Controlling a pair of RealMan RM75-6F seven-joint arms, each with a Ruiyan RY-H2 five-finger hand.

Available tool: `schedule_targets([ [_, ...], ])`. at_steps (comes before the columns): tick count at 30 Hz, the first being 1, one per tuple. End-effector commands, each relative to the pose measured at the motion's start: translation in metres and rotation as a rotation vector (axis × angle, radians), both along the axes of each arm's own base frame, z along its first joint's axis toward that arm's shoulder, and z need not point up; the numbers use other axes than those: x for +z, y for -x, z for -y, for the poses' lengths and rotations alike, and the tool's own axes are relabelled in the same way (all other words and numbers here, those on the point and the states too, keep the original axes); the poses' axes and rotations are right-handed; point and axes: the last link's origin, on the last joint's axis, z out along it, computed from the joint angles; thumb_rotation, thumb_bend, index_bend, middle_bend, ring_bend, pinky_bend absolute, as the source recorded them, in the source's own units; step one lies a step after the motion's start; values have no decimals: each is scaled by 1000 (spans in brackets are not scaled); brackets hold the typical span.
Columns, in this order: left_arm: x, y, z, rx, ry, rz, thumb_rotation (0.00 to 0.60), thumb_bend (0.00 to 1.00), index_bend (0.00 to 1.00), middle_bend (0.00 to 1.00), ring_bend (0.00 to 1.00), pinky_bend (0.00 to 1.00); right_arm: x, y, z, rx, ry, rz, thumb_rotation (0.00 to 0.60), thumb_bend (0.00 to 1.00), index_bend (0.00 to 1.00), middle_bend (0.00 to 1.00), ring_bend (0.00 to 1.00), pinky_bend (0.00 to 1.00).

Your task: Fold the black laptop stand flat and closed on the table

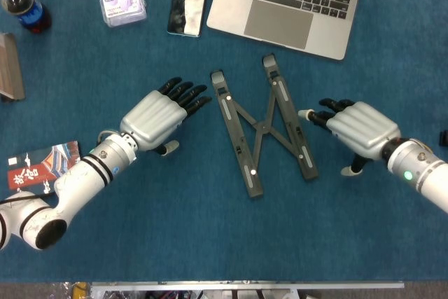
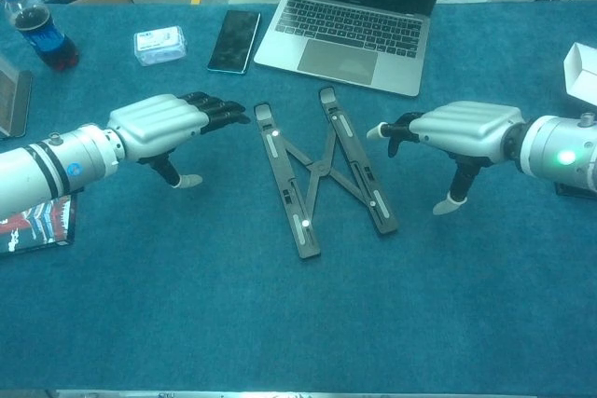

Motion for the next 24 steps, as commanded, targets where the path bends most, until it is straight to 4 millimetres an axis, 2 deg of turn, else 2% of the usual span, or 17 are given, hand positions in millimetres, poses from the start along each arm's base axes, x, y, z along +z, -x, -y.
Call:
schedule_targets([
  [1, 0, 0, 0, -1, 1, 0, 600, 280, 0, 0, 0, 0, 4, -2, 0, -103, 6, 30, 600, 0, 0, 219, 46, 150],
  [7, -2, 0, 0, 0, 6, 2, 600, 280, 0, 0, 0, 0, 7, -3, 3, -257, 10, 76, 600, 0, 0, 138, 2, 94],
  [14, -7, -1, 0, -4, 12, 7, 600, 280, 0, 0, 0, 0, 3, -2, 2, -258, -9, 52, 600, 0, 0, 138, 1, 92],
  [24, -14, -1, -1, 0, 23, 23, 600, 280, 0, 0, 0, 0, -17, -4, -1, -260, -24, 57, 600, 0, 0, 138, 1, 91],
])
